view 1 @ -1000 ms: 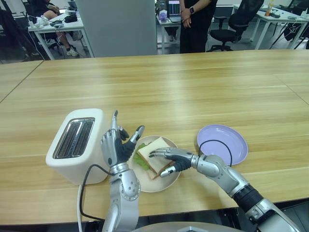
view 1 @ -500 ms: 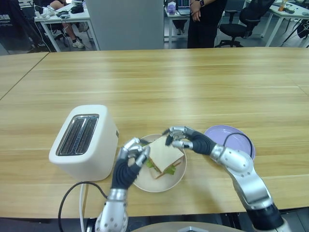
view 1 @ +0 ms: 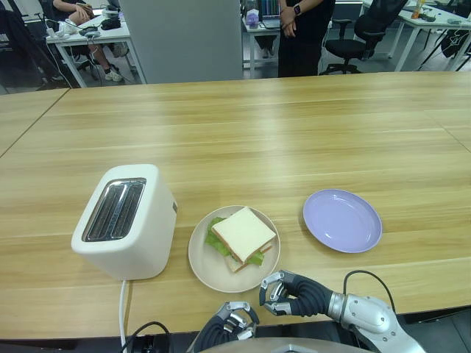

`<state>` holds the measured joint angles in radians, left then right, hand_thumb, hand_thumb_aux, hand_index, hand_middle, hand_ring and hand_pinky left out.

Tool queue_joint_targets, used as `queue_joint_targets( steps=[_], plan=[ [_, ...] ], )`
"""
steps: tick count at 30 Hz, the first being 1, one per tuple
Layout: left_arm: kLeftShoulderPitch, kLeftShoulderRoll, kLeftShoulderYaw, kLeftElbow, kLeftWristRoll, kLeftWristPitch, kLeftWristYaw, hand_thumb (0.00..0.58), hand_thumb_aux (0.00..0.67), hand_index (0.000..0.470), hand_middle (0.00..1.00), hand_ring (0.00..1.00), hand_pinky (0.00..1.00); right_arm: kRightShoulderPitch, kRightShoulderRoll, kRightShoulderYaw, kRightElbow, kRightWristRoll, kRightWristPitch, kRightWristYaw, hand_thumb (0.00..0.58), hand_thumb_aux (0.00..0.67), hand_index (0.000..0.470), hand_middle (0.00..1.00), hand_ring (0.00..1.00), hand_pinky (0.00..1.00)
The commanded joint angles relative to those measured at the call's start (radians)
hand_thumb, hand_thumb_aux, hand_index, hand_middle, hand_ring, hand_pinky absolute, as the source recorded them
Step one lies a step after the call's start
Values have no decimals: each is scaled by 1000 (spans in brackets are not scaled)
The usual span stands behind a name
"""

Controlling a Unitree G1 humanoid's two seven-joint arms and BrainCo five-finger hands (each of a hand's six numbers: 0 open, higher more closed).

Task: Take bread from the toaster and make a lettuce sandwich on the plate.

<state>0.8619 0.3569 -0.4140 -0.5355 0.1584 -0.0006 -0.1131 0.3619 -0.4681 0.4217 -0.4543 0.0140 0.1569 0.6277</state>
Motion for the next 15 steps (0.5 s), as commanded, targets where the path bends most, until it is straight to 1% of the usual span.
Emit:
queue_joint_targets(
  steps=[1, 6, 12, 15],
  plan=[
    [-68, -43, 18, 62, 24, 66, 19, 580, 670, 460, 1000, 1000, 1000, -36, 22, 36, 100, -62, -11, -34, 580, 670, 460, 1000, 1000, 1000],
    [-153, -94, 41, 129, 55, 124, 46, 580, 670, 460, 1000, 1000, 1000, -82, 54, 72, 192, -109, -22, -57, 580, 670, 460, 1000, 1000, 1000],
    [-221, -125, 52, 206, 52, 154, 42, 580, 670, 460, 1000, 1000, 1000, -114, 86, 104, 343, -142, -24, -68, 580, 670, 460, 1000, 1000, 1000],
    [-273, -135, 62, 264, 66, 165, 55, 580, 670, 460, 1000, 1000, 1000, -161, 126, 120, 429, -163, -19, -86, 580, 670, 460, 1000, 1000, 1000]
  ],
)
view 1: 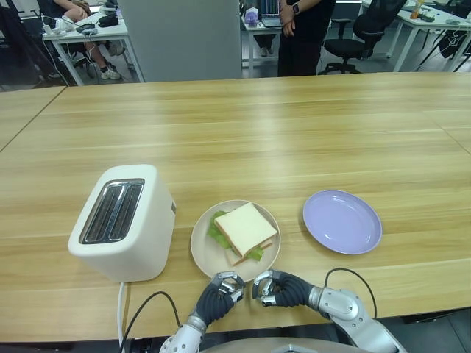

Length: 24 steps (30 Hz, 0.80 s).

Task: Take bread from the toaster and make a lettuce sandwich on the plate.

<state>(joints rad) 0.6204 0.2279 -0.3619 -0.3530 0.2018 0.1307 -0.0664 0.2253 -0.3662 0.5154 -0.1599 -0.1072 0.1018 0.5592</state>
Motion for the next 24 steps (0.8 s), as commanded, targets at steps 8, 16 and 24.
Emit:
queue_joint_targets(
  steps=[8, 16, 24],
  plan=[
    [-318, -47, 54, 236, 37, 45, 8, 580, 670, 460, 1000, 1000, 1000, -308, 216, -15, 495, -85, 51, -150, 580, 670, 460, 1000, 1000, 1000],
    [-695, -101, 122, 739, 35, -120, 70, 580, 670, 460, 1000, 1000, 1000, -640, 378, -149, 964, -64, -55, -311, 580, 670, 460, 1000, 1000, 1000],
    [-680, -112, 158, 696, 6, -213, 55, 580, 670, 460, 1000, 1000, 1000, -673, 393, -208, 971, -53, -111, -300, 580, 670, 460, 1000, 1000, 1000]
  ],
)
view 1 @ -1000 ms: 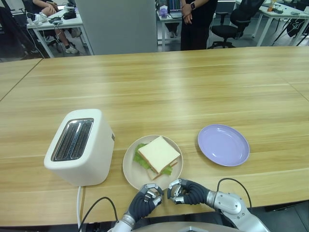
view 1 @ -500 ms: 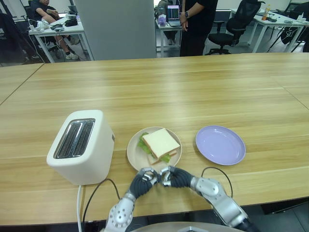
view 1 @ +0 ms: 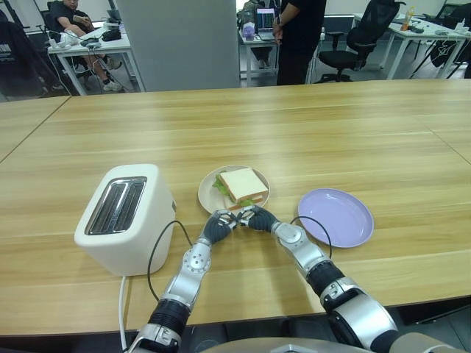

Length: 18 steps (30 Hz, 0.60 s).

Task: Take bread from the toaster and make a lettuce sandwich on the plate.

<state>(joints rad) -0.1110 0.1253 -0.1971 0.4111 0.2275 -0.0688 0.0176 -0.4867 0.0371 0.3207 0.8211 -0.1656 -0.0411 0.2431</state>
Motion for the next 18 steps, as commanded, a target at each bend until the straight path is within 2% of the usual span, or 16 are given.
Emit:
queue_joint_targets(
  steps=[1, 2, 3, 4, 5, 6, 7, 8, 9, 11, 13, 18],
  plan=[
    [80, -12, -7, -123, -29, -10, -38, 580, 670, 460, 1000, 1000, 1000, 66, -19, -13, -65, 9, 43, 31, 580, 670, 460, 1000, 1000, 1000],
    [120, -15, -13, -201, -39, -8, -50, 561, 549, 377, 1000, 1000, 1000, 110, -36, -12, -153, 14, 62, 48, 580, 670, 460, 988, 988, 988],
    [166, -22, -18, -288, -60, -13, -65, 491, 407, 280, 1000, 1000, 1000, 163, -56, -10, -258, 20, 84, 67, 565, 562, 386, 851, 851, 851],
    [214, -32, -27, -379, -88, -12, -83, 436, 336, 231, 984, 984, 984, 224, -77, -12, -376, 32, 109, 86, 410, 307, 211, 596, 596, 596],
    [271, -40, -45, -483, -118, -9, -102, 281, 189, 130, 957, 957, 957, 296, -103, -18, -513, 52, 134, 108, 104, 63, 43, 184, 184, 184],
    [325, -44, -66, -577, -139, 1, -120, 0, 0, 0, 859, 859, 859, 367, -130, -24, -642, 77, 161, 132, 0, 0, 0, 0, 0, 0],
    [384, -45, -90, -668, -151, 9, -129, 0, 0, 0, 678, 678, 678, 442, -160, -32, -774, 104, 188, 155, 0, 0, 0, 0, 0, 0],
    [439, -43, -109, -747, -161, 19, -135, 0, 0, 0, 424, 424, 424, 508, -187, -44, -886, 128, 216, 170, 0, 0, 0, 0, 0, 0],
    [497, -39, -125, -819, -162, 29, -133, 0, 0, 0, 255, 255, 255, 572, -212, -59, -990, 156, 244, 183, 0, 0, 0, 0, 0, 0],
    [599, -29, -142, -925, -149, 28, -118, 0, 0, 0, 102, 102, 102, 673, -251, -89, -1145, 206, 301, 198, 0, 0, 0, 0, 0, 0],
    [692, -15, -140, -1008, -131, 23, -102, 0, 0, 0, 0, 0, 0, 749, -294, -113, -1266, 226, 317, 205, 0, 0, 0, 0, 0, 0],
    [854, 34, -95, -1124, -90, 5, -84, 0, 0, 0, 0, 0, 0, 794, -380, -164, -1403, 279, 368, 241, 0, 0, 0, 0, 0, 0]
  ],
)
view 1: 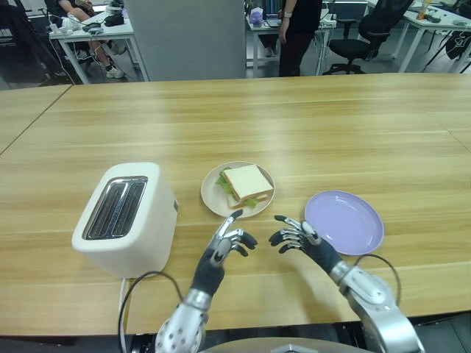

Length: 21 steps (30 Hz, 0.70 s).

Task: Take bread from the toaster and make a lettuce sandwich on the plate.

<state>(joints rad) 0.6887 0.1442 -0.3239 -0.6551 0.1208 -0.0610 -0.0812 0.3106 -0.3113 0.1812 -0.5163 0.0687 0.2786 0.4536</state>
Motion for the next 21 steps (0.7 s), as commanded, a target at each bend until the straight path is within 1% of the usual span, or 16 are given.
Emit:
queue_joint_targets(
  steps=[1, 4, 6, 9, 12, 17, 21],
  plan=[
    [74, 19, 47, -74, 13, -1, 20, 0, 0, 0, 0, 0, 0, -8, -48, -24, -70, 53, 56, 45, 0, 0, 0, 0, 0, 0],
    [109, 25, 95, -108, 13, 5, 30, 0, 0, 0, 0, 0, 0, -33, -82, -14, -56, 42, 43, 62, 0, 0, 0, 0, 0, 0],
    [110, 19, 126, -123, 13, 26, 37, 0, 0, 0, 0, 0, 0, -44, -94, -5, -42, 38, 29, 73, 0, 0, 0, 0, 0, 0],
    [96, 7, 153, -91, 21, 38, 51, 0, 0, 0, 0, 0, 0, -62, -93, 4, 16, 44, -11, 92, 0, 0, 0, 0, 0, 0],
    [74, -14, 151, -44, 56, 38, 76, 0, 0, 0, 0, 0, 0, -97, -102, 10, 122, 41, -99, 133, 0, 0, 0, 0, 0, 0],
    [27, -57, 153, 62, 103, -3, 134, 0, 0, 0, 0, 0, 0, -163, -81, 4, 307, 52, -195, 163, 0, 0, 0, 0, 0, 0],
    [-22, -51, 130, 135, 147, -33, 139, 0, 0, 0, 0, 0, 0, -178, -63, 5, 378, 26, -276, 145, 0, 0, 0, 0, 0, 0]
  ],
)
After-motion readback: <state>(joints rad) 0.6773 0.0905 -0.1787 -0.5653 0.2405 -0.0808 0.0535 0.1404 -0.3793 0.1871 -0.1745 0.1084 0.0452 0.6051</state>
